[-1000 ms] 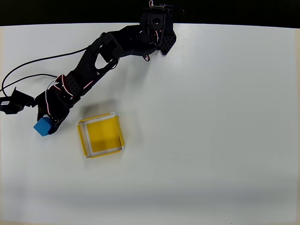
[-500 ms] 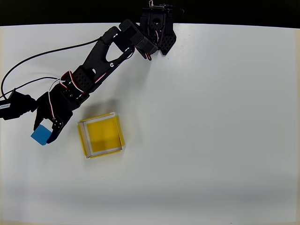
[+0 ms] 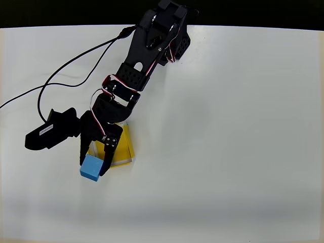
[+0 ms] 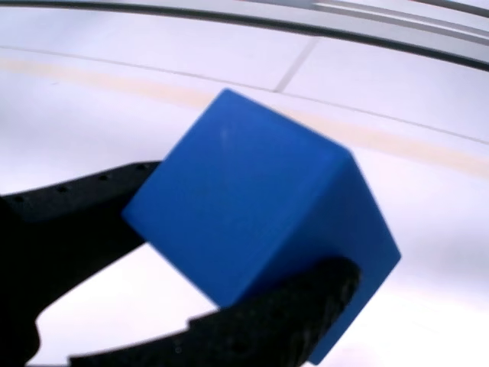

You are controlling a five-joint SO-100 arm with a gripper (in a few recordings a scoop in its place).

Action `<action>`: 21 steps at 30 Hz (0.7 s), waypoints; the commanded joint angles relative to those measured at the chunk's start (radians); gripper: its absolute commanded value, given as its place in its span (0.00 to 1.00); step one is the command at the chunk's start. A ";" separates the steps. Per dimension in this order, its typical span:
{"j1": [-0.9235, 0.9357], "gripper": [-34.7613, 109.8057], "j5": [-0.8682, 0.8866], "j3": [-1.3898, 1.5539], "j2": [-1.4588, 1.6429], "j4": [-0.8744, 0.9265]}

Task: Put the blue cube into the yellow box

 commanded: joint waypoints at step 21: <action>0.091 0.36 -0.048 0.169 0.043 0.044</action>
